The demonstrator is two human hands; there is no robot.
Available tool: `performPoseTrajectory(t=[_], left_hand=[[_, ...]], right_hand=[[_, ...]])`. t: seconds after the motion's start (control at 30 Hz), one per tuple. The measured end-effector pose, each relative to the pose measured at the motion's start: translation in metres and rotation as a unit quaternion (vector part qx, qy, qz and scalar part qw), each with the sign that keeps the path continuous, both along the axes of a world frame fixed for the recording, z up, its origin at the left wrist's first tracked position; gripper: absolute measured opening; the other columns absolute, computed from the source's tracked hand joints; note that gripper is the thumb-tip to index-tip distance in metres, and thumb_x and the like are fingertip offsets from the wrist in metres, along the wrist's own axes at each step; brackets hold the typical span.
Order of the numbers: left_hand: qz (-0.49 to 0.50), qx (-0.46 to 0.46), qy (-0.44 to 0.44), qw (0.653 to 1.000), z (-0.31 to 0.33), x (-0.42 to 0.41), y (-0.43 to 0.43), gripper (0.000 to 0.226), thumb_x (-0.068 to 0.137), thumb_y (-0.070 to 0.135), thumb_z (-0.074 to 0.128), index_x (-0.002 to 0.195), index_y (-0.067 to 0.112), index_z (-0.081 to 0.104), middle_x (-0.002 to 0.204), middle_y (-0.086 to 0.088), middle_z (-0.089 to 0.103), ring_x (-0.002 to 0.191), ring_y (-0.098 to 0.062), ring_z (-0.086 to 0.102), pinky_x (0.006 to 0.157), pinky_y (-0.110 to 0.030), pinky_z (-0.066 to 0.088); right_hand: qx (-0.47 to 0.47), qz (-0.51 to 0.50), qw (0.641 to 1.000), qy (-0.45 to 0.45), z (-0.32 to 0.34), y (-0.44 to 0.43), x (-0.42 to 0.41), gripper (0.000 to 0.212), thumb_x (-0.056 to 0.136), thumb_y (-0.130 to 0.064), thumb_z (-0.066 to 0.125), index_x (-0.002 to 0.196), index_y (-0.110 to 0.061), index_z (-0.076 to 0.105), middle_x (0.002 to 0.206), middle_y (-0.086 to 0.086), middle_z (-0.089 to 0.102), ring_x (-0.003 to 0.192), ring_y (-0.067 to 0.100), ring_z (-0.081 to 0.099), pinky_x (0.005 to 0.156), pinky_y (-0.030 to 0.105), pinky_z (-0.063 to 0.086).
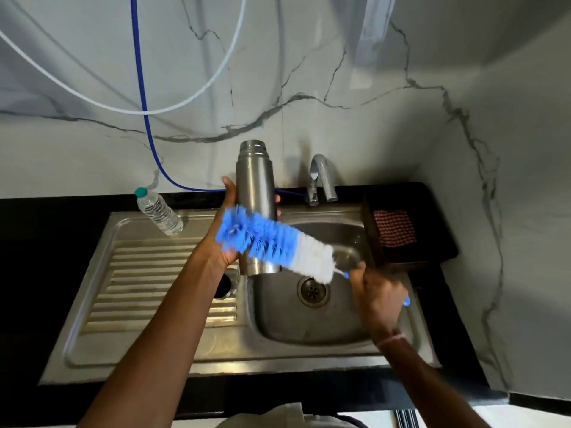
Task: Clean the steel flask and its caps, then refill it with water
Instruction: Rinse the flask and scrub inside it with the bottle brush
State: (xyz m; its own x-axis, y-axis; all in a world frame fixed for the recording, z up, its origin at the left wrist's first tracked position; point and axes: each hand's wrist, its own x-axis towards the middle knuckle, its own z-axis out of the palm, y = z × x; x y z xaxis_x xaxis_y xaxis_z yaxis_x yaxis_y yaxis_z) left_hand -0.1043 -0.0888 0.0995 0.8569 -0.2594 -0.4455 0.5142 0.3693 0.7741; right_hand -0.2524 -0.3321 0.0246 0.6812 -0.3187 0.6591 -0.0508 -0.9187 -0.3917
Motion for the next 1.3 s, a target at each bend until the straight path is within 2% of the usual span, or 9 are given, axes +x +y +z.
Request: performPoseTrajectory(t=[0.1,0.2,0.47,0.63,0.77,0.93,1.1,1.2,1.3], left_hand=[[-0.063,-0.038,0.032,0.997,0.001,0.005,0.008,0.092,0.083,0.088,0.038,0.12,0.009,0.068,0.103,-0.01,0.07,0.087,-0.022,0.072,0.078,-0.039,0.061],[-0.059,-0.035,0.049,0.996,-0.005,-0.006,-0.005,0.082,0.093,0.071,0.054,0.137,0.002,0.056,0.117,-0.018,0.068,0.091,-0.029,0.073,0.074,-0.045,0.062],[-0.002,-0.067,-0.005,0.998,-0.004,-0.013,-0.019,0.051,0.091,0.047,0.066,0.119,0.004,0.066,0.103,-0.016,0.07,0.082,-0.025,0.074,0.077,-0.044,0.062],[-0.019,-0.095,0.031,0.995,-0.009,0.001,-0.003,0.086,0.085,0.069,0.065,0.143,0.007,0.055,0.112,-0.017,0.07,0.096,-0.03,0.072,0.104,-0.053,0.048],[0.011,-0.011,-0.013,1.0,-0.014,-0.009,-0.016,0.033,0.102,0.041,0.054,0.103,0.018,0.078,0.1,-0.011,0.075,0.086,-0.027,0.073,0.082,-0.042,0.059],[-0.063,-0.032,0.01,0.997,-0.015,-0.013,-0.026,0.073,0.095,0.069,0.048,0.138,0.011,0.063,0.137,-0.018,0.065,0.116,-0.039,0.064,0.108,-0.056,0.046],[0.007,-0.002,0.005,1.0,-0.023,-0.001,-0.008,0.057,0.094,0.057,0.061,0.13,0.013,0.065,0.133,-0.019,0.066,0.108,-0.027,0.069,0.087,-0.043,0.06],[-0.028,-0.058,0.008,0.998,-0.011,0.007,-0.002,0.081,0.095,0.073,0.038,0.142,0.01,0.057,0.124,-0.014,0.066,0.098,-0.025,0.071,0.083,-0.041,0.06],[-0.067,-0.067,-0.009,0.995,-0.008,0.004,-0.005,0.095,0.076,0.076,0.064,0.14,0.006,0.056,0.119,-0.009,0.068,0.095,-0.025,0.073,0.081,-0.042,0.061]], right_hand=[[0.033,-0.026,0.999,0.008,-0.004,-0.005,-0.003,0.054,0.091,-0.021,0.053,0.039,-0.011,0.043,0.036,0.006,0.043,0.028,0.021,0.036,0.036,0.025,0.024],[0.02,-0.116,0.993,0.028,0.008,-0.018,0.043,0.05,0.088,-0.025,0.056,0.041,-0.005,0.053,0.038,0.013,0.049,0.031,0.03,0.046,0.04,0.024,0.029],[-0.031,-0.09,0.995,0.044,0.0,-0.031,0.044,0.053,0.096,-0.024,0.05,0.045,-0.009,0.054,0.04,0.011,0.049,0.033,0.03,0.046,0.041,0.029,0.025],[-0.011,-0.013,1.0,0.006,-0.016,-0.027,-0.008,0.055,0.096,-0.022,0.05,0.042,-0.015,0.044,0.039,0.004,0.044,0.033,0.023,0.04,0.038,0.026,0.025],[-0.047,-0.099,0.994,0.013,0.005,-0.042,0.05,0.053,0.093,-0.023,0.056,0.042,-0.009,0.049,0.038,0.012,0.046,0.031,0.031,0.043,0.042,0.024,0.026],[-0.005,-0.181,0.982,0.053,0.029,-0.04,0.092,0.049,0.089,-0.027,0.055,0.046,-0.003,0.057,0.043,0.016,0.052,0.036,0.036,0.05,0.042,0.026,0.034],[-0.032,-0.053,0.998,0.025,-0.014,-0.021,0.019,0.056,0.095,-0.025,0.051,0.041,-0.009,0.049,0.037,0.01,0.046,0.028,0.027,0.041,0.039,0.024,0.027],[-0.046,-0.022,0.998,0.046,-0.036,-0.021,-0.015,0.064,0.105,-0.029,0.038,0.044,-0.011,0.051,0.038,0.004,0.044,0.031,0.022,0.034,0.047,0.024,0.016],[-0.047,-0.047,0.998,0.02,-0.022,-0.034,0.015,0.063,0.103,-0.03,0.042,0.043,-0.012,0.046,0.038,0.007,0.046,0.031,0.025,0.041,0.046,0.024,0.02]])
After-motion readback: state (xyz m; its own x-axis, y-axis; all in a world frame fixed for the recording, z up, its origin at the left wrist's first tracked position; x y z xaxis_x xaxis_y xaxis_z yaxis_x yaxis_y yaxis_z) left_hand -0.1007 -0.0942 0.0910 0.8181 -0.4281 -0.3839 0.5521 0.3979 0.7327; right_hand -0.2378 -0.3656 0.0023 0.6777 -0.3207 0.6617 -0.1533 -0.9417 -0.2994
